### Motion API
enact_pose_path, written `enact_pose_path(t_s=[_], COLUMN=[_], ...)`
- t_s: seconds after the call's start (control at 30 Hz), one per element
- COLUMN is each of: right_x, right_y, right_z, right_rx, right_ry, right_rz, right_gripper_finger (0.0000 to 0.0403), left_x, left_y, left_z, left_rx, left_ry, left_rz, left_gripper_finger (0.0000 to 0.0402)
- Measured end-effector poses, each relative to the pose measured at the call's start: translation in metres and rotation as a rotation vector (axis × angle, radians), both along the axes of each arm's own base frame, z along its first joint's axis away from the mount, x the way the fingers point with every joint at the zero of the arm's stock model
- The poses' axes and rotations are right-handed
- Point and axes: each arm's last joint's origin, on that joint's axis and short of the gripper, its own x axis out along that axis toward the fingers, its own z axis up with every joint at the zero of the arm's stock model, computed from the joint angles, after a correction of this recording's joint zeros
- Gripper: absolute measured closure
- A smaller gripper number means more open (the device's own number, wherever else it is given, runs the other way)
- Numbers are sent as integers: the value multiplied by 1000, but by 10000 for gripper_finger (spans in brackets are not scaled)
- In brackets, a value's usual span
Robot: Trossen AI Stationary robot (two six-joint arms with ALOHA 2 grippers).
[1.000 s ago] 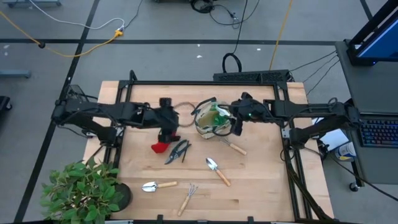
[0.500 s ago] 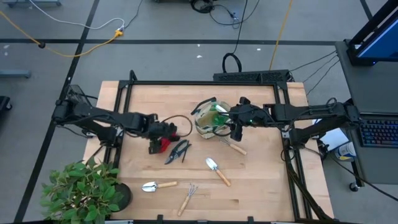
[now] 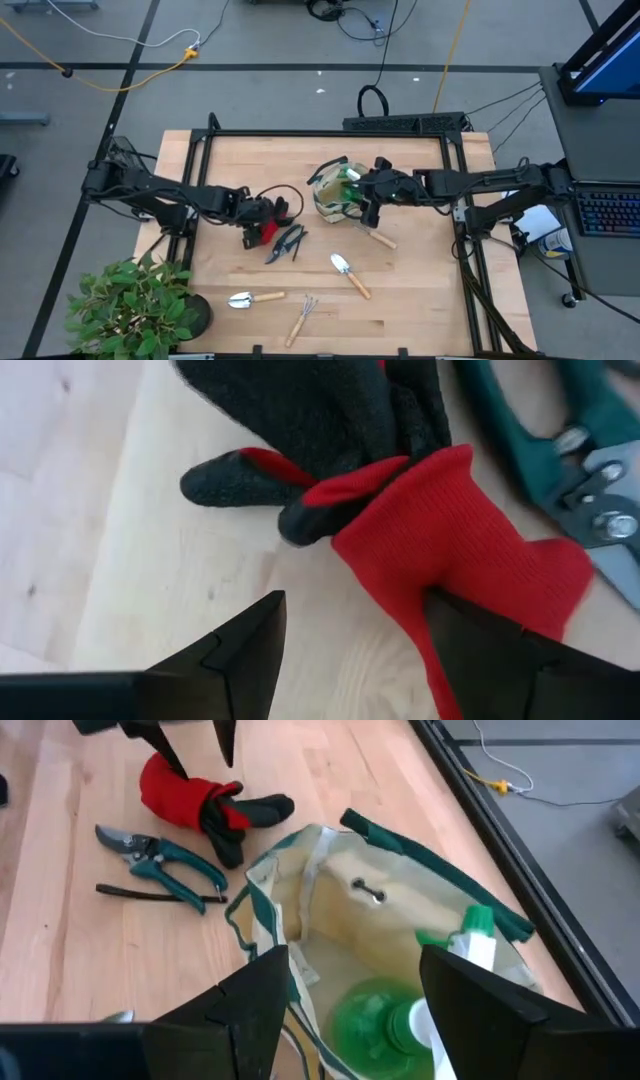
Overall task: Pick & Place Garden tools in Gardening bag
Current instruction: Put the red gloves into the gardening bag
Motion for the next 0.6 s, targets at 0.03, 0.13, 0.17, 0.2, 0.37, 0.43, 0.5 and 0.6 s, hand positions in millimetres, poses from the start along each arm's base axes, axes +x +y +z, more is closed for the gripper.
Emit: enact_pose_path(t_s=[0.03,0.13,0.17,0.2,0.37,0.43,0.5,0.6], right_x=[0,0,0,0,0,0,0,0], right_y=[0,0,0,0,0,0,0,0], right_z=[-1,-1,0,-1,-1,-1,-3,-14], right_rx=[0,2,2,2,2,2,2,2], right_ry=[10,4,1,2,5,5,-2,0], right_rz=[0,-2,-2,-2,-2,-2,-2,-2], right_gripper_finger=[186,186,186,186,186,187,188,189], left_x=[1,1,1,1,4,5,7,10], left_y=[1,4,5,5,7,6,4,1], left_z=[4,20,27,34,47,44,37,25], left_rx=[-4,-6,-8,-18,-166,-212,-225,-230], left_ry=[-19,-77,-107,-145,-269,-253,-213,-133], left_rz=[4,15,22,32,134,198,238,277], left_gripper_finger=[158,158,158,158,158,158,158,158])
